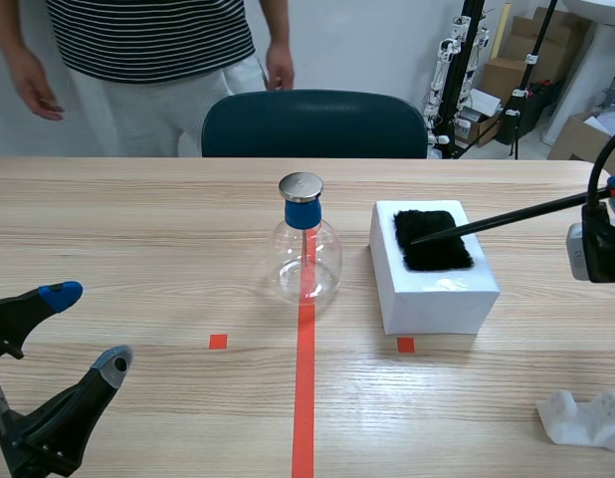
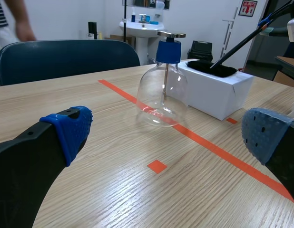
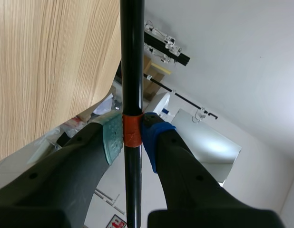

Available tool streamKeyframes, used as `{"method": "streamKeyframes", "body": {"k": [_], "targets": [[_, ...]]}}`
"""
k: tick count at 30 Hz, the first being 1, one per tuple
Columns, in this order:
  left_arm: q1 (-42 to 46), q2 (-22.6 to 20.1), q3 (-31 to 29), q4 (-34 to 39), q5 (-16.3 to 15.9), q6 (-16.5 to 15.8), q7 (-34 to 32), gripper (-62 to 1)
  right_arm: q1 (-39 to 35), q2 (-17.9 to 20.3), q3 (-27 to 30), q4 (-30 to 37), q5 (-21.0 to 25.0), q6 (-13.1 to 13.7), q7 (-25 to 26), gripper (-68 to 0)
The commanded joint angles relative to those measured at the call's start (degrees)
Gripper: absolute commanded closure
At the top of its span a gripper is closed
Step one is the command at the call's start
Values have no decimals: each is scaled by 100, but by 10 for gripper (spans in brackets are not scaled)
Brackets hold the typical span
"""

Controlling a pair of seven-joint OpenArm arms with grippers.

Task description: Do the electroscope experiment. rub the rod on the fur

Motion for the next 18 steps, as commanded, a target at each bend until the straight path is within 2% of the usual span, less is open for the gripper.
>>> {"method": "streamKeyframes", "body": {"k": [1, 4, 6, 9, 14, 18], "targets": [[-17, -37, -37, 44, -57, -17, -116, -623, 70, 101, 44, 85, -20, -33, -304, 0], [-17, -37, -37, 44, -57, -17, -116, -623, 68, 120, 44, 85, 11, -7, -789, 1], [-17, -37, -37, 44, -57, -17, -116, -623, 68, 138, 44, 85, 11, 15, -903, 1], [-17, -37, -37, 44, -57, -17, -116, -623, 68, 149, 44, 85, 20, 13, -662, 1], [-17, -37, -37, 44, -57, -17, -116, -623, 68, 146, 44, 85, 20, 7, 68, 0], [-17, -37, -37, 44, -57, -17, -116, -623, 68, 146, 44, 85, 20, 7, 101, 1]]}}
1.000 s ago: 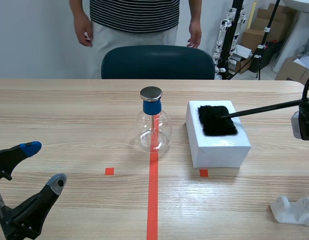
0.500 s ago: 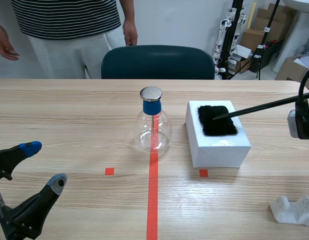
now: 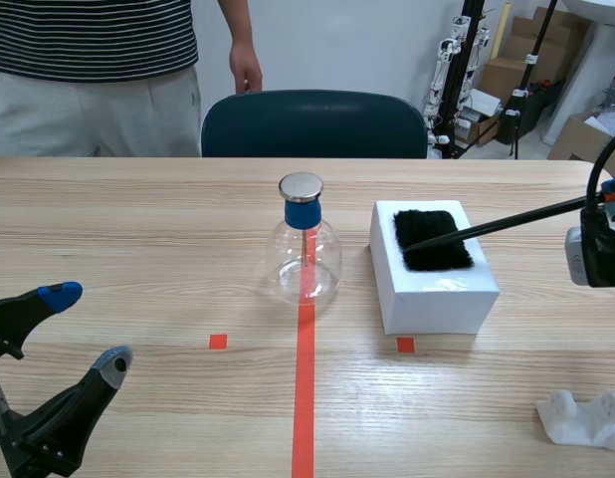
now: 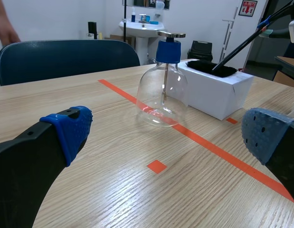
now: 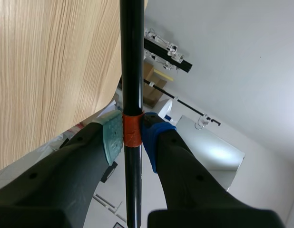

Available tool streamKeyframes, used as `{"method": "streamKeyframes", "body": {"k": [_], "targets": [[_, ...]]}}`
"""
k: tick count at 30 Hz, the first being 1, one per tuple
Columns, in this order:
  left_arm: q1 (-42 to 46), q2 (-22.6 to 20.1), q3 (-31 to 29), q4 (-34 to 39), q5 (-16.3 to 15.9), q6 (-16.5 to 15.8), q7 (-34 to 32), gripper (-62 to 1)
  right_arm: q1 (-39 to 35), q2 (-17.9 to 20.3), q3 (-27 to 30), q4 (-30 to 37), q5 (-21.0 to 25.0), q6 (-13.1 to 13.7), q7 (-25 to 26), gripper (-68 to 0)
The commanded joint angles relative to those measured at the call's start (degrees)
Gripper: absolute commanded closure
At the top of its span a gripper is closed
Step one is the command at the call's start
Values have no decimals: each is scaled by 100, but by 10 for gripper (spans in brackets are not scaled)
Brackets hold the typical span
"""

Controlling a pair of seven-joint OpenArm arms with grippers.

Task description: Do the electroscope experiment. rub the rod on the fur

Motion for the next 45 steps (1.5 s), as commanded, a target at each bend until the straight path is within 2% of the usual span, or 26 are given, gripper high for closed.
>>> {"method": "streamKeyframes", "body": {"k": [1, 5, 7, 10, 14, 16, 19, 24, 31, 35, 41, 43, 45], "targets": [[-17, -37, -37, 44, -57, -17, -116, -623, 81, 142, 44, 85, -20, -39, -240, 1], [-17, -37, -37, 44, -57, -17, -116, -623, 81, 144, 44, 85, -17, -37, -883, 1], [-17, -37, -37, 44, -57, -17, -116, -623, 81, 144, 44, 85, -17, -37, -1014, 1], [-17, -37, -37, 44, -57, -17, -116, -623, 81, 142, 44, 85, -20, -37, -916, 1], [-17, -37, -37, 44, -57, -17, -116, -623, 81, 142, 44, 85, -17, -39, -387, 0], [-17, -37, -37, 44, -57, -17, -116, -623, 81, 142, 44, 85, -13, -39, -302, 1], [-17, -37, -37, 44, -57, -17, -116, -623, 81, 142, 44, 85, 4, -39, -420, 1], [-17, -37, -37, 44, -57, -17, -116, -623, 81, 144, 44, 85, 114, -17, -1069, 1], [-17, -37, -37, 44, -57, -17, -116, -623, 28, 142, 46, 87, 330, -26, -962, 1], [-17, -37, -37, 44, -57, -17, -116, -623, -299, 142, 278, 291, 584, -107, -960, 0], [-17, -37, -37, 44, -57, -17, -116, -623, -1204, 42, 1110, 1084, 1266, -752, -940, 0], [-17, -37, -37, 44, -57, -17, -116, -623, -1554, -127, 1403, 1410, 1311, -997, -903, 0], [-17, -37, -37, 44, -57, -17, -116, -623, -1926, -326, 1635, 1735, 1320, -1353, -813, 0]]}}
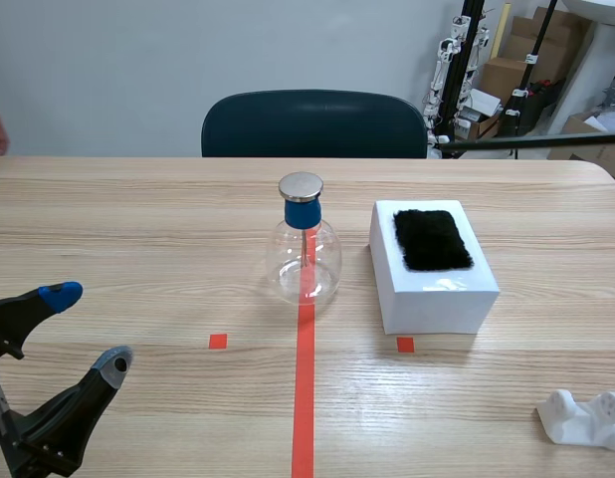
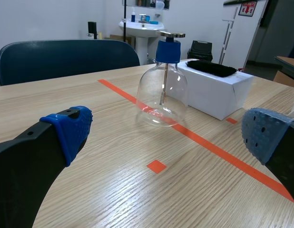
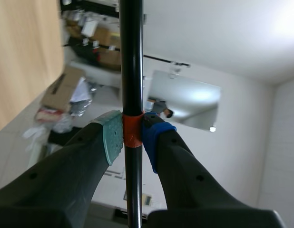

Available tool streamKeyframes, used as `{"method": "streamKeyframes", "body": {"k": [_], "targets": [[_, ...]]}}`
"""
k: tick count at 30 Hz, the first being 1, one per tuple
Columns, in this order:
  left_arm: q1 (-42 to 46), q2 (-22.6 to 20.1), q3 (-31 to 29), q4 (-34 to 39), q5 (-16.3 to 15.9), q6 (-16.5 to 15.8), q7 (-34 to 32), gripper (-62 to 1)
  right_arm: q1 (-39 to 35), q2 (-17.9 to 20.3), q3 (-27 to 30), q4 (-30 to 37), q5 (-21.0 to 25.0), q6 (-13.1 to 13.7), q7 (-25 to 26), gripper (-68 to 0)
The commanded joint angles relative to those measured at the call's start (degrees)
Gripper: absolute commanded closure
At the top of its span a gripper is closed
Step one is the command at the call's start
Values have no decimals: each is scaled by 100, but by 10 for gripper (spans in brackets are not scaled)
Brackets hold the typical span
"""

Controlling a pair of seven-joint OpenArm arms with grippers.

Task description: Do the electroscope experiment. rub the rod on the fur

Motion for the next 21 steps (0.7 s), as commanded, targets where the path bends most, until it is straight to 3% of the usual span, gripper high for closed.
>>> {"method": "streamKeyframes", "body": {"k": [1, 8, 12, 21], "targets": [[-17, -39, -37, 44, -57, -17, -118, -623, -256, -175, 87, 278, 20, -299, 101, 0], [-17, -39, -37, 44, -57, -17, -118, -623, -1517, -1016, 256, 975, 20, -1779, 890, 0], [-17, -39, -37, 44, -57, -17, -118, -623, -1919, -1537, 190, 1189, 9, -1915, 1449, 0], [-15, -39, -37, 44, -57, -17, -118, -623, -2081, -1899, -909, 1502, -199, -1980, 1169, 0]]}}
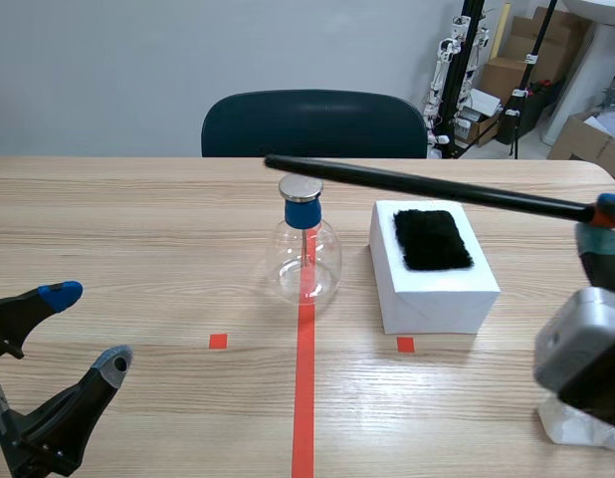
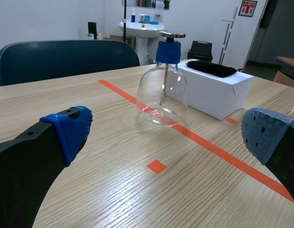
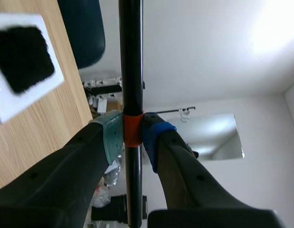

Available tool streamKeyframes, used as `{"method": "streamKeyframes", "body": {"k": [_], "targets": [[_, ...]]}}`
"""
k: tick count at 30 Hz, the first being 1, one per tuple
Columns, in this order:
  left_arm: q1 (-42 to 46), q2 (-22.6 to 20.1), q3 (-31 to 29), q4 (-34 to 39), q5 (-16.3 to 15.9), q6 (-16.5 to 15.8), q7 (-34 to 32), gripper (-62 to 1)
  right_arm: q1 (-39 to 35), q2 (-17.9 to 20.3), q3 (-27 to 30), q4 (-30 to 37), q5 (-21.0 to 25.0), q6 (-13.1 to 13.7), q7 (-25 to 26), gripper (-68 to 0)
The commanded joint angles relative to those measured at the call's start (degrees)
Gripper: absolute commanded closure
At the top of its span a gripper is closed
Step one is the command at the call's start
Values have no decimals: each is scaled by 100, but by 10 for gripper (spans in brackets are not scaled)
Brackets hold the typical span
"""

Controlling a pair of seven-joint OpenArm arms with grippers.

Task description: Do the electroscope experiment. rub the rod on the fur

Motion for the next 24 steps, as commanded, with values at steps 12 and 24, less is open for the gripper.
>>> {"method": "streamKeyframes", "body": {"k": [12, 24], "targets": [[-17, -37, -37, 44, -57, -17, -116, -623, -636, 46, -402, 79, 291, -109, -17, 0], [-17, -37, -37, 44, -57, -17, -116, -623, -713, 48, -404, 79, 608, -79, -20, 0]]}}
